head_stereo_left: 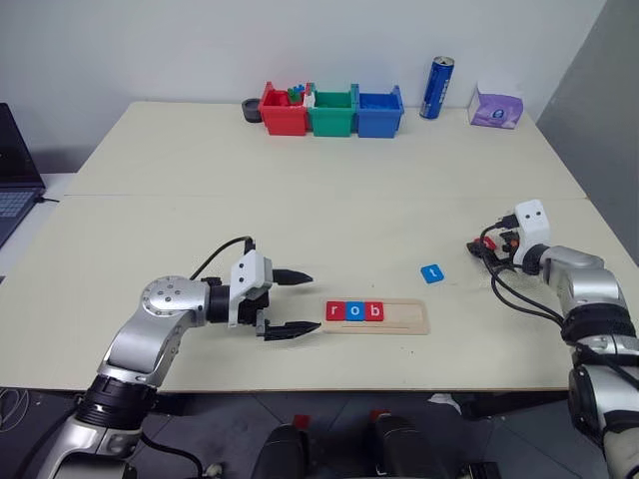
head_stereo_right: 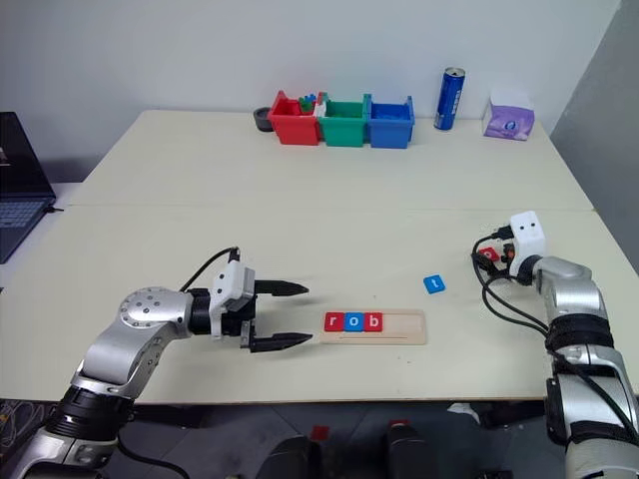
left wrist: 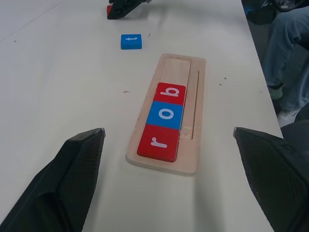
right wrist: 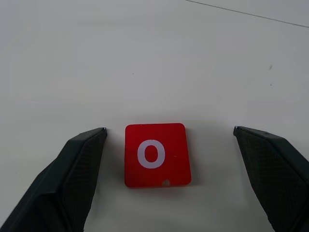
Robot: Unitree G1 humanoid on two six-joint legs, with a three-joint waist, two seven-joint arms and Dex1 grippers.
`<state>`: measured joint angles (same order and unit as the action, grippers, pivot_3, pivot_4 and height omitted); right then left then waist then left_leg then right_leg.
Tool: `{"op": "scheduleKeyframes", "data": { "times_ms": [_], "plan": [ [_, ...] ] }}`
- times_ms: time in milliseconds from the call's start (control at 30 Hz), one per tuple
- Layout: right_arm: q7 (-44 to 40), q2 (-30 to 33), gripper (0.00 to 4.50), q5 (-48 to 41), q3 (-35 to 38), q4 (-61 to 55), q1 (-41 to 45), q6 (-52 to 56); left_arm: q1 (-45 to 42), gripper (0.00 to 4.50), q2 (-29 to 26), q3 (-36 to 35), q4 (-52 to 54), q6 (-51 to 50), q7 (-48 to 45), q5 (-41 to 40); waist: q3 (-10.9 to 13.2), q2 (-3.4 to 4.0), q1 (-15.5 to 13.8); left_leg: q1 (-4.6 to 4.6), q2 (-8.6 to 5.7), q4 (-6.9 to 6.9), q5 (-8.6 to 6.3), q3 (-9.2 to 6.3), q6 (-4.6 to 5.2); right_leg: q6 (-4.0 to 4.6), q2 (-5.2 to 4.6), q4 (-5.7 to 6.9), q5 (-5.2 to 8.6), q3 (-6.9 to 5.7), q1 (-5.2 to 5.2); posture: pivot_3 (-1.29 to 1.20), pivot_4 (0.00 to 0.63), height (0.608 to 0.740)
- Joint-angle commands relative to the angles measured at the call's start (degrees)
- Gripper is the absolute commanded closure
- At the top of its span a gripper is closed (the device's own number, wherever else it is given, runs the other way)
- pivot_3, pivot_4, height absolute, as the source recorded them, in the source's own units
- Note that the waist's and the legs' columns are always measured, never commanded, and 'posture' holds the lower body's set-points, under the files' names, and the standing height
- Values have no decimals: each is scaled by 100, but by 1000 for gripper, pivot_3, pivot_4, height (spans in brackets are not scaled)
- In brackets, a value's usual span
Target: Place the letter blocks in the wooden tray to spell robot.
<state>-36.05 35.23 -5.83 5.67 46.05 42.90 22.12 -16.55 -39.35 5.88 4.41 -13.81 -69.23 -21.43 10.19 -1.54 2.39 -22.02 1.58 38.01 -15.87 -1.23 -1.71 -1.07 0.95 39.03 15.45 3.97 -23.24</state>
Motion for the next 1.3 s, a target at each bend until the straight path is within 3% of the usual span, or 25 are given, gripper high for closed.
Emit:
{"op": "scheduleKeyframes", "data": {
  "times_ms": [33, 267, 400, 600, 800, 900, 1133, 1300],
  "plan": [
    [54, 30, 627, 53, 16, 375, 75, 181, 55, 0, -121, -169, 252, 16, 25, -43, 0, -1, 4, 0, 0, 0, 0, 0, 0, 0, 0, 0, 0, 0, 1, 0, 150, 740],
    [144, 20, 3062, -42, 127, -56, -236, 511, 235, 0, -259, -229, 162, 144, -64, -17, -5, -6, -37, 2, -2, 4, 0, -3, 0, -1, -2, 0, 0, -2, 6, 0, 150, 740],
    [172, -9, 3066, -239, 281, -1300, -862, 876, 368, 0, -323, -205, -23, 414, -144, 93, -7, -6, -75, -3, 0, 2, 0, -14, 0, -1, -2, -2, 1, -2, 6, 0, 150, 740],
    [677, -217, 3066, -910, 917, -4680, -2377, 2268, 383, 0, -279, -162, -153, 618, -224, 138, -5, 2, -73, -13, 5, -5, 0, -23, 0, 1, -2, 0, 2, -3, -2, 0, 150, 740],
    [1685, -1171, 3066, -1190, 1057, -7642, -4127, 3568, 228, 0, -131, 13, -238, 722, -237, 238, -6, 8, -66, -17, 4, -4, 0, -26, -1, -17, -1, 0, 12, -3, -6, 0, 150, 740],
    [2366, -1989, 3066, -1168, 1142, -8227, -4461, 3936, 156, 0, -80, 60, -238, 684, -284, 226, -7, 10, -48, -15, 8, -1, 0, -26, -1, -29, 0, 1, 19, -2, -6, 0, 150, 740],
    [3111, -2889, 3066, -1046, 1070, -8223, -4425, 3932, 112, 0, -54, 100, -217, 666, -326, 228, -9, 9, -35, 2, 7, -2, 0, -19, -1, -32, 2, 1, 19, 3, -3, 0, 150, 740],
    [3198, -2945, 1376, -1124, 1128, -8134, -4297, 3896, 129, 0, -53, 103, -171, 656, -302, 232, -10, 7, -37, 2, 6, -3, 0, -17, -1, -32, 2, 0, 19, 3, -3, 0, 150, 740]
  ]
}}
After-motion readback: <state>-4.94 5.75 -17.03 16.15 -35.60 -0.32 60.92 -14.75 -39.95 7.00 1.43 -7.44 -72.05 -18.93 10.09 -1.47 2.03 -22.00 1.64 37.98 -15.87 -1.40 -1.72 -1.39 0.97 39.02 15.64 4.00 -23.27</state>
